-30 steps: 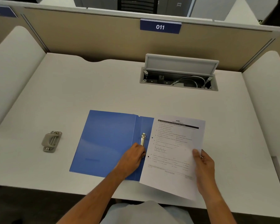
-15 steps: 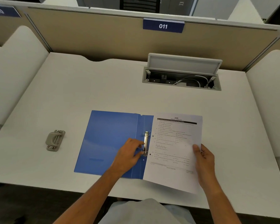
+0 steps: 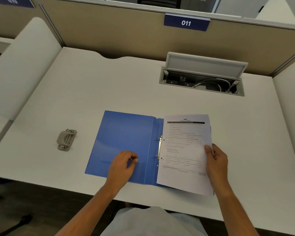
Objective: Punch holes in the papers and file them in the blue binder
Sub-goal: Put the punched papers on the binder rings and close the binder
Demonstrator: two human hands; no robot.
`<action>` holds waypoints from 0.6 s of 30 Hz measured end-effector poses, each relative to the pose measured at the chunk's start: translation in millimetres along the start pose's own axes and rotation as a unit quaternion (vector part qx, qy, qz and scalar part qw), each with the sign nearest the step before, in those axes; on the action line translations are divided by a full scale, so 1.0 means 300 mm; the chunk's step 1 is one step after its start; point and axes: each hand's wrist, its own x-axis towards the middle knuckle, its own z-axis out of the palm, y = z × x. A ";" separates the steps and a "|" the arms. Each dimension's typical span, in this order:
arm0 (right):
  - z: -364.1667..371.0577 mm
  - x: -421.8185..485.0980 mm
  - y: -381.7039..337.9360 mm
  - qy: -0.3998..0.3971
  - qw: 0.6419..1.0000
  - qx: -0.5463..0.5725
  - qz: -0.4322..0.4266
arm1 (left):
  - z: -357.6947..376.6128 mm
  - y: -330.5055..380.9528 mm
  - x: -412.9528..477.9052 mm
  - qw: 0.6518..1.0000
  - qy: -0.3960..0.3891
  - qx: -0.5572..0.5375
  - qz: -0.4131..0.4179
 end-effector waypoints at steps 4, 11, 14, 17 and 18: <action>0.006 -0.004 -0.015 0.005 1.000 -0.016 -0.012 | 0.044 0.047 0.009 1.000 -0.007 -0.010 0.001; 0.010 -0.003 -0.041 0.019 0.999 -0.033 -0.022 | 0.125 0.169 0.103 0.996 -0.053 0.032 0.063; 0.017 -0.005 -0.054 0.017 0.999 -0.036 -0.026 | 0.144 0.201 0.136 0.992 -0.080 0.063 0.072; 0.025 -0.002 -0.055 0.016 0.999 -0.038 -0.030 | 0.153 0.208 0.156 0.989 -0.091 0.085 0.077; 0.026 0.000 -0.052 0.016 0.999 -0.041 -0.030 | 0.153 0.211 0.159 0.988 -0.095 0.091 0.078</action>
